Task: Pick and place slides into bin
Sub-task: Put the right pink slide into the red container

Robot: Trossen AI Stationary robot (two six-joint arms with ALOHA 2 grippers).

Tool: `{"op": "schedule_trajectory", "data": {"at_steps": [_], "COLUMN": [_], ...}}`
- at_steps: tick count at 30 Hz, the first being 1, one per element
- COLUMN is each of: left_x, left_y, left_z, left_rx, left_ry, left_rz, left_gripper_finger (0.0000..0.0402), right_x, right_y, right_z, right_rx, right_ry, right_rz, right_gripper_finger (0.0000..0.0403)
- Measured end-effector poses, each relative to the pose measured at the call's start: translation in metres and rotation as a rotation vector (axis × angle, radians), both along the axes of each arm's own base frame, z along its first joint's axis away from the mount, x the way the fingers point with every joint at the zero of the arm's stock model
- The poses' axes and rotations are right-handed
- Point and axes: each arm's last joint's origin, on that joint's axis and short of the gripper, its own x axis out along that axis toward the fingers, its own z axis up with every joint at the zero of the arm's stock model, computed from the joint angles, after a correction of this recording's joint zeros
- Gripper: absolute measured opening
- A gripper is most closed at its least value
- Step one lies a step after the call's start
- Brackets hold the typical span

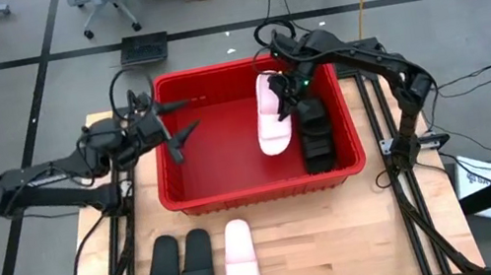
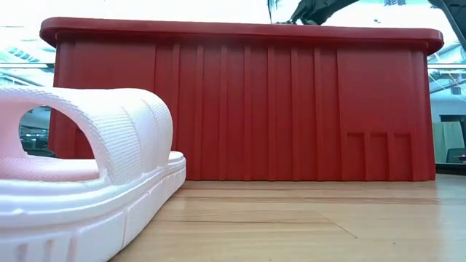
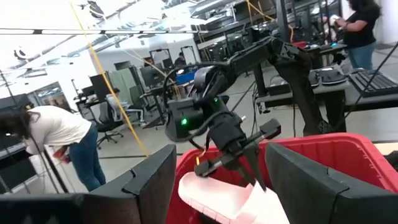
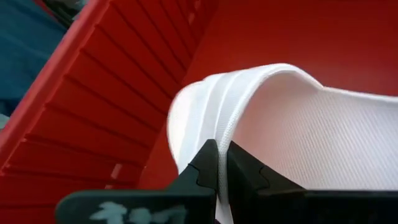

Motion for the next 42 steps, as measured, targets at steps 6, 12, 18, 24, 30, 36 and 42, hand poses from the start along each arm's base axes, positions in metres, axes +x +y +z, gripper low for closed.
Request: {"op": "schedule_trajectory", "data": {"at_steps": [6,12,18,24,30,36,42], "left_x": [-0.002,-0.002,-0.003,-0.003,-0.003,-0.003,-0.003], "left_y": [0.014,0.022,0.025,0.025,0.025,0.025,0.025], "left_z": [-0.001,-0.004,-0.005,-0.005,-0.005,-0.005,-0.005], "left_rx": [-0.018,-0.027,-0.036,-0.029,-0.023,-0.023,-0.023], "left_ry": [0.005,0.021,0.032,0.034,0.036,0.035,0.035], "left_rz": [-0.024,-0.011,0.004,0.004,0.005,0.006,0.006], "left_gripper_finger": [0.0253,0.0253,0.0253,0.0253,0.0253,0.0253,0.0253], "right_x": [0.012,0.019,0.021,0.019,0.017,0.016,0.014], "right_y": [-0.007,-0.012,-0.014,-0.012,-0.011,-0.010,-0.008], "right_z": [-0.024,-0.048,-0.058,-0.068,-0.088,-0.107,-0.120], "right_rx": [0.078,0.132,0.147,0.152,0.152,0.146,0.157], "right_ry": [0.018,0.055,0.076,0.082,0.080,0.072,0.087], "right_rz": [0.022,0.047,0.063,0.073,0.070,0.053,0.020], "right_gripper_finger": [0.0004,0.0004,0.0004,0.0004,0.0004,0.0004,0.0004]}}
